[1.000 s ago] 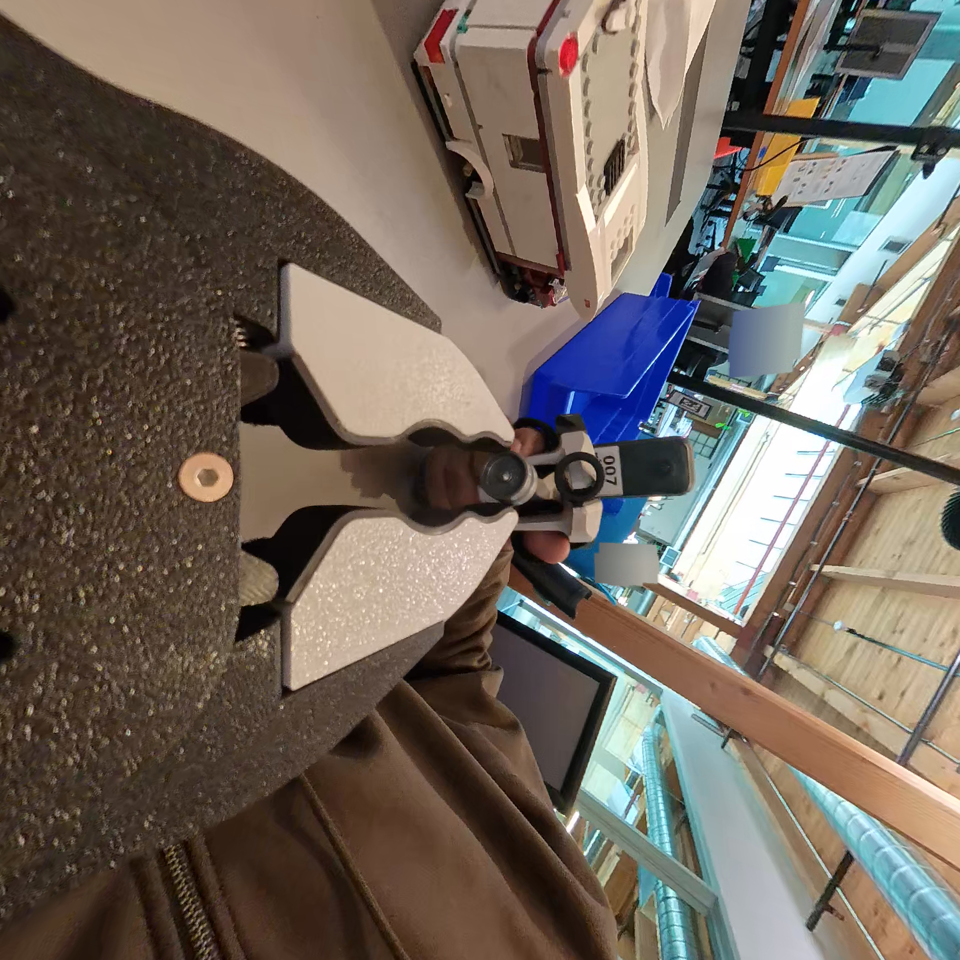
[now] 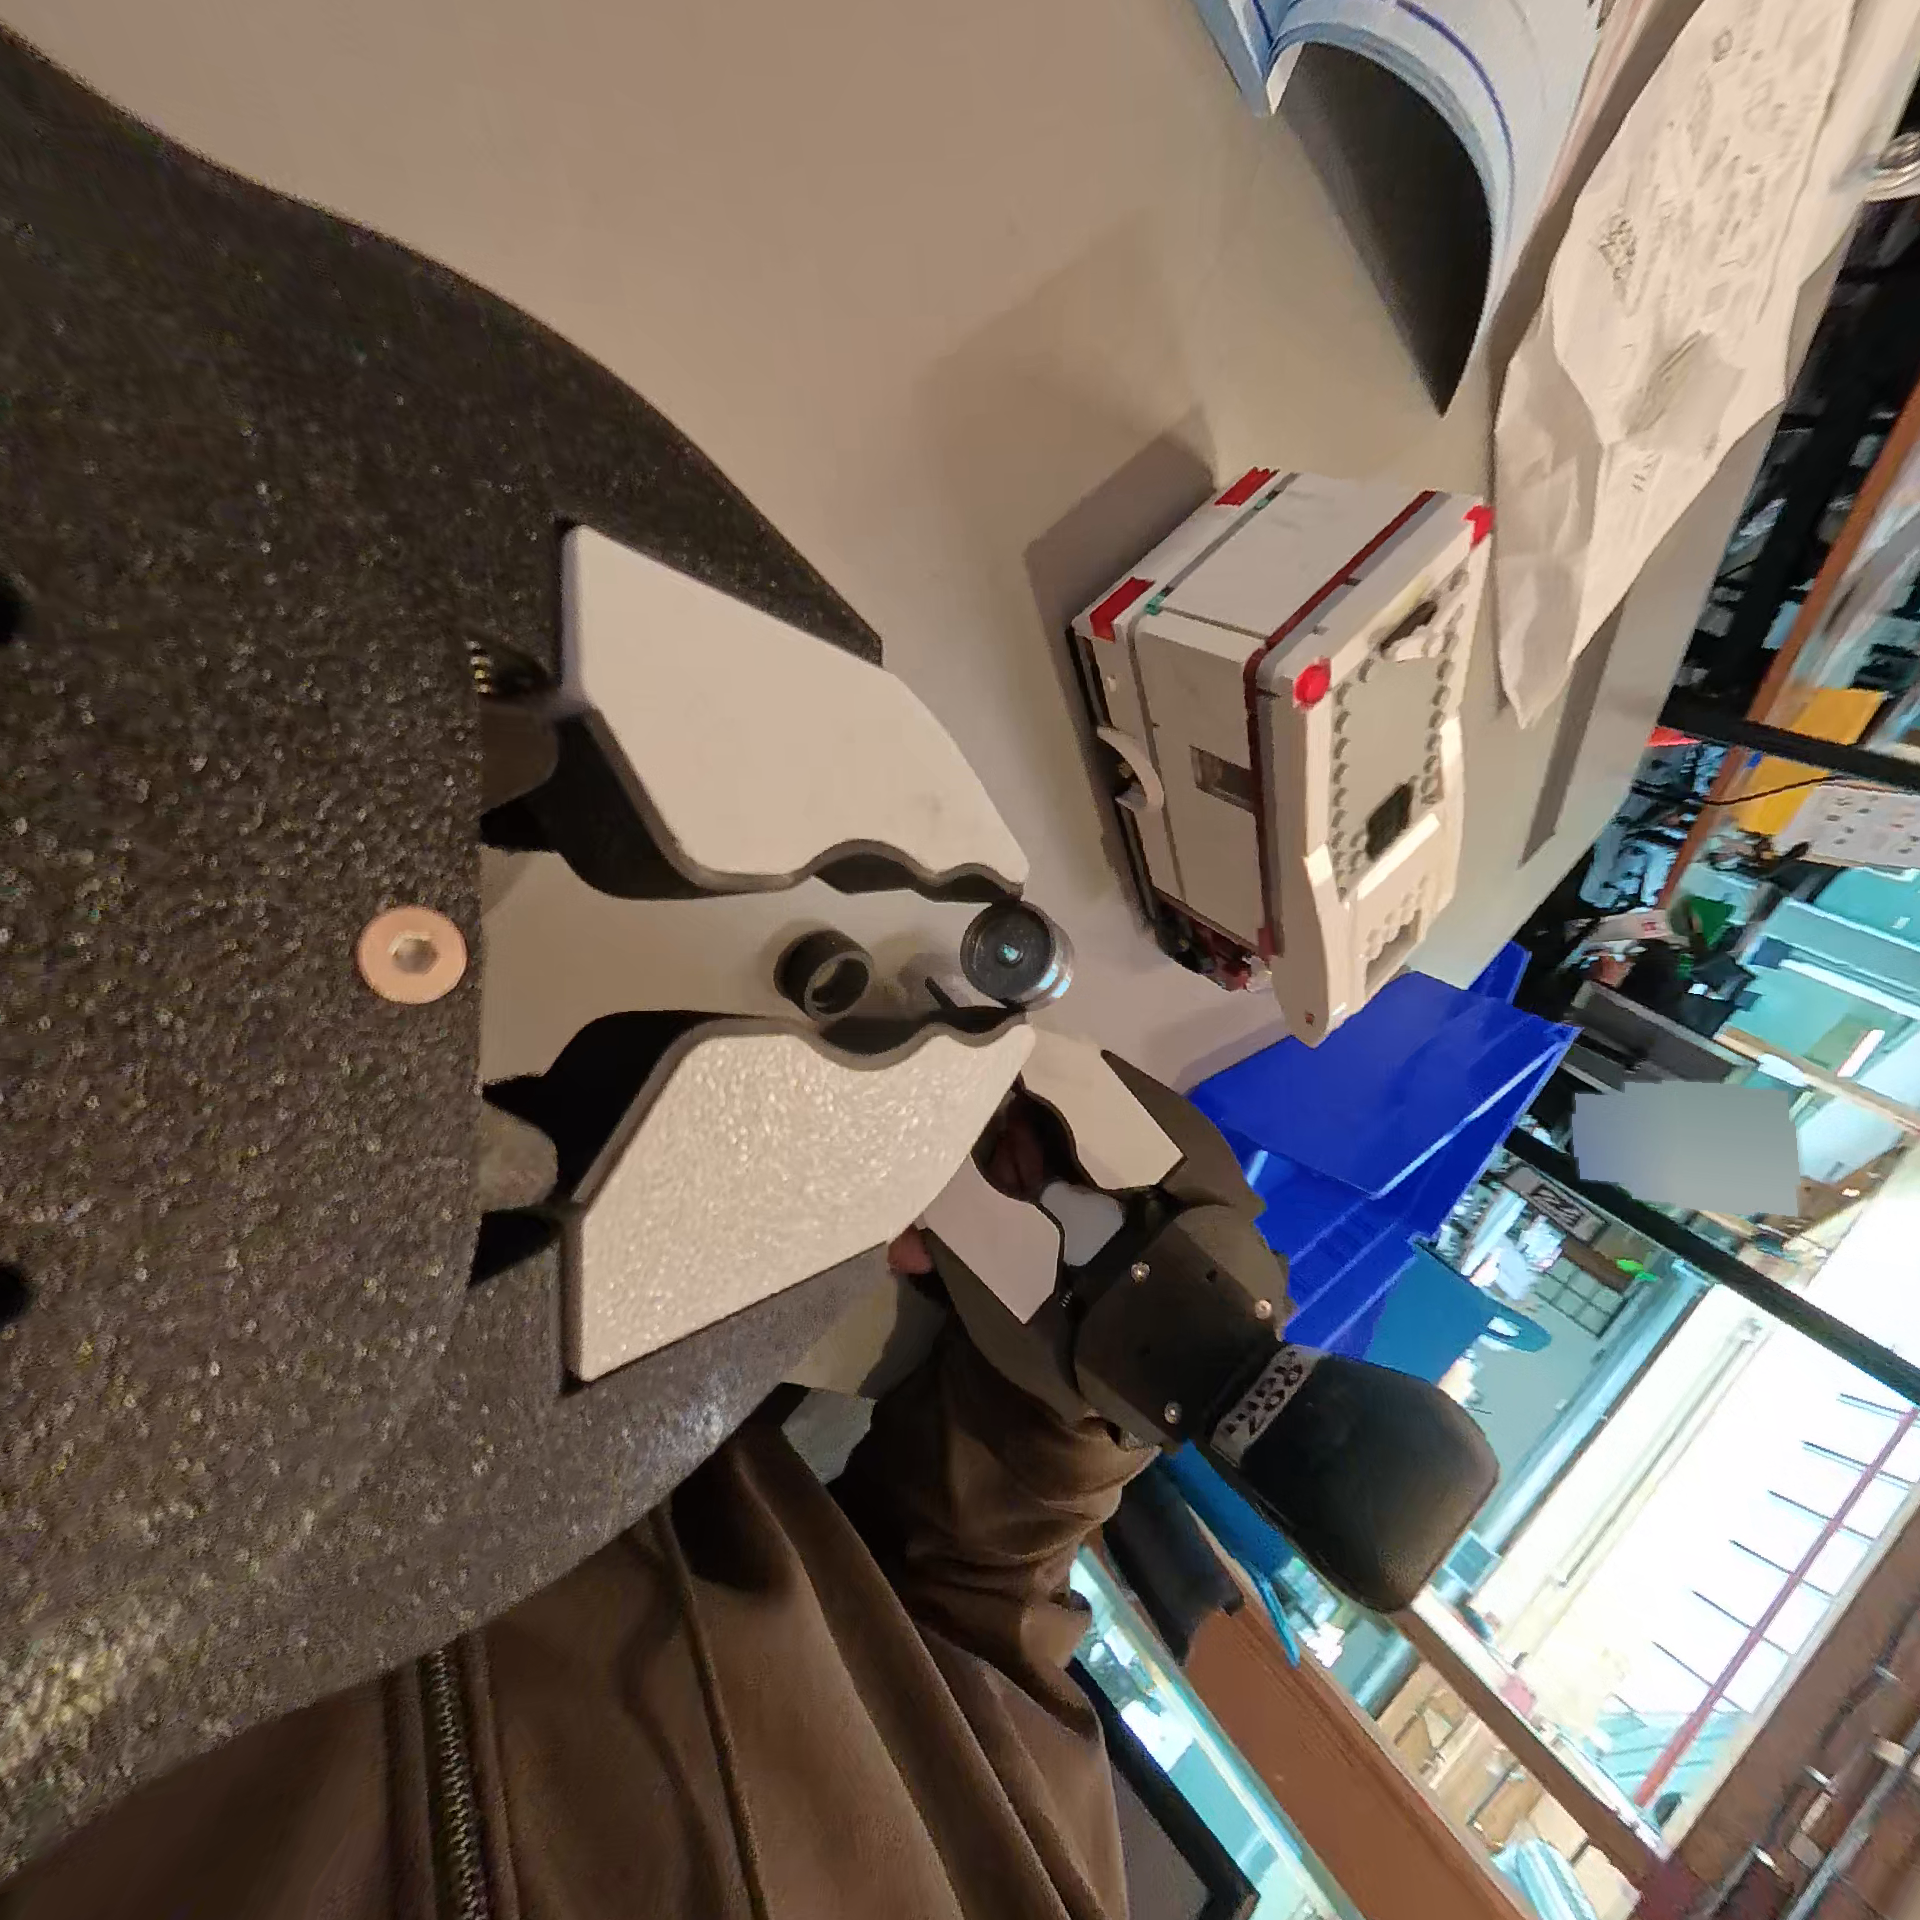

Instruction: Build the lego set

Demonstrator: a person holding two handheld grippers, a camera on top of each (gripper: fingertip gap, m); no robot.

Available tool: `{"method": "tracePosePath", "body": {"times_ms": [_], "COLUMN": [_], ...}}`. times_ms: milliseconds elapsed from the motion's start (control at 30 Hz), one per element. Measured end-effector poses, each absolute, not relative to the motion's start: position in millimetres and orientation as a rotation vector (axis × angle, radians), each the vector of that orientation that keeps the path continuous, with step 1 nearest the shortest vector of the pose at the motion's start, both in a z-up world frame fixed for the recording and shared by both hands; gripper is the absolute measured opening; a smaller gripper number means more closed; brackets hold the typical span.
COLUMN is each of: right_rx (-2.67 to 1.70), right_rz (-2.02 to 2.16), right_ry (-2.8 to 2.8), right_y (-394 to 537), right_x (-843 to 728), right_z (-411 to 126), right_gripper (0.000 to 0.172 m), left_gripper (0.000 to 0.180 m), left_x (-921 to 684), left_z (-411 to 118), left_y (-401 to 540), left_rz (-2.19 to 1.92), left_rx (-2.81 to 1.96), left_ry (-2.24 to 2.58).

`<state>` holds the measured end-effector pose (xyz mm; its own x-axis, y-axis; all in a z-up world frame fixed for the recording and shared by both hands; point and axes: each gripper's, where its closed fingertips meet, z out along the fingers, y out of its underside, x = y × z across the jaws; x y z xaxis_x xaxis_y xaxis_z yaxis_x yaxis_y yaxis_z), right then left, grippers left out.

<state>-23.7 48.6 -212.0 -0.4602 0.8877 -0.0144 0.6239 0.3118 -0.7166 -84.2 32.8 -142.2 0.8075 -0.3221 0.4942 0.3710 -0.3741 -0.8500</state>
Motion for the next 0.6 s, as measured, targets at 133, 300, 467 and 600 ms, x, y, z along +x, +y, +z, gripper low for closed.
{"method": "tracePosePath", "body": {"times_ms": [133,300,467,600], "right_rx": [-1.305,-1.19,-1.19,-1.174], "right_rz": [0.926,0.897,0.857,0.865], "right_ry": [-2.224,-2.252,-2.251,-2.272], "right_y": [45,34,30,28], "right_x": [-24,-30,-41,-44], "right_z": [-213,-213,-215,-216], "right_gripper": [0.025,0.03,0.037,0.024], "left_gripper": [0.019,0.019,0.019,0.019], "left_x": [-80,-80,-77,-75], "left_z": [-149,-151,-152,-150], "left_y": [38,41,41,40], "left_rz": [-0.752,-0.774,-0.795,-0.821], "left_rx": [-1.868,-1.882,-1.893,-1.884], "left_ry": [0.002,0.019,0.043,0.059]}}
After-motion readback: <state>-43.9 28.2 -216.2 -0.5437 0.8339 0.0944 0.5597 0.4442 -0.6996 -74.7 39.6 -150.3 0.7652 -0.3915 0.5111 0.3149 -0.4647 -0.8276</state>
